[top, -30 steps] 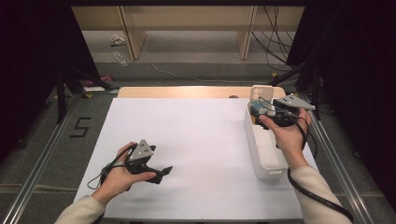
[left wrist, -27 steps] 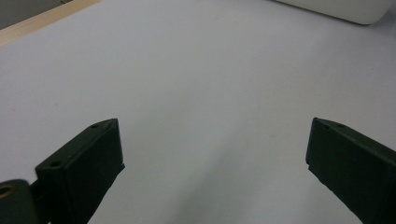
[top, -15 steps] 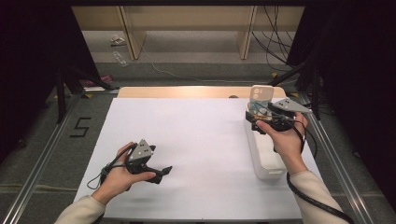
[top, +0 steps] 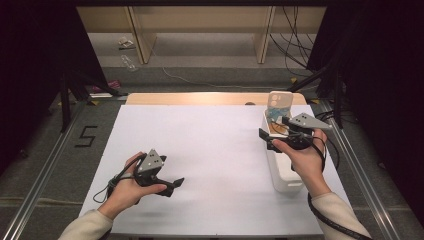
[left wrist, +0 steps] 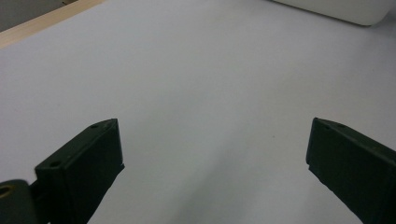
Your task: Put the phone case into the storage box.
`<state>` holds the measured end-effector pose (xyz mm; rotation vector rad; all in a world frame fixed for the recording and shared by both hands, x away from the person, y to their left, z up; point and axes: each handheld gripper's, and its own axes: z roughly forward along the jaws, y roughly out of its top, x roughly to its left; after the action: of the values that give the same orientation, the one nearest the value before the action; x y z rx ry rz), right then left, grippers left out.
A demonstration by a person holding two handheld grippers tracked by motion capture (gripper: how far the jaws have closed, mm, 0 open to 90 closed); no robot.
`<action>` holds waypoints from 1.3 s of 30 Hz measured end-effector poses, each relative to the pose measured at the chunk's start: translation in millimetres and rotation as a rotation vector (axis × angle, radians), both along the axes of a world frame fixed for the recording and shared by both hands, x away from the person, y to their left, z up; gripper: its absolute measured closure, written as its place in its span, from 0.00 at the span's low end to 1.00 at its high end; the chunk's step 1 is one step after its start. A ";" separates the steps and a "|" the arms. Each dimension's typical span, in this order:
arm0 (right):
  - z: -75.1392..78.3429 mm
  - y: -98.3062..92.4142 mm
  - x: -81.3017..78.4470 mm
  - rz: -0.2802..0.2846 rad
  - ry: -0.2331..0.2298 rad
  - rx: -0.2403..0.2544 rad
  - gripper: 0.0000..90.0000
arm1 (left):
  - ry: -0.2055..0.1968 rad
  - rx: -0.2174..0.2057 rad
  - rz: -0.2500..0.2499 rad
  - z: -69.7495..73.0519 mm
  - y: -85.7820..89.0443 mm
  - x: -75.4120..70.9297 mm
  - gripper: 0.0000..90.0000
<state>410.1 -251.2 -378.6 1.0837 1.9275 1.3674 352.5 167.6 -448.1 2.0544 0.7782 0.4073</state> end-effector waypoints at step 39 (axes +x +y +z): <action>-19.3 18.0 -49.3 0.216 0.016 -0.033 0.08 | -0.008 -0.002 0.001 1.6 0.4 -1.5 0.03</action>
<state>360.8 -233.2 -397.9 0.8937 2.1214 1.4380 351.0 168.0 -446.5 2.0498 0.7747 0.4148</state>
